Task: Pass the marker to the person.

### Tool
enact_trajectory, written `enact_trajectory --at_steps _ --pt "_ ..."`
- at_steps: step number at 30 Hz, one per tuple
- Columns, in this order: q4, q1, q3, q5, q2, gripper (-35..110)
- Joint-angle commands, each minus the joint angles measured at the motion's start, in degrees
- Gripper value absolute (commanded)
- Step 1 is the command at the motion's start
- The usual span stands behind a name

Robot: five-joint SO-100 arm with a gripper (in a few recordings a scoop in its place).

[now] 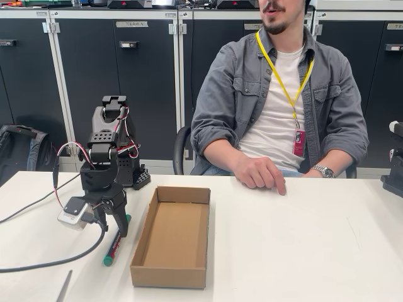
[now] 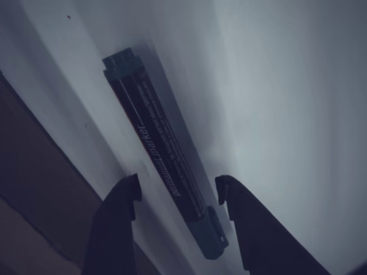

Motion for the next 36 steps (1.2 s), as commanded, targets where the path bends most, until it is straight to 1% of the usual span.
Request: enact_trajectory --at_steps 1,14,22,36 --pt "-0.7 0.4 -3.0 0.3 0.0 29" --pt "-0.4 2.9 -3.3 0.4 -2.4 29" --pt "-2.6 3.4 -2.3 1.1 -3.3 28" --pt "-4.6 3.5 -2.7 4.8 -4.5 11"
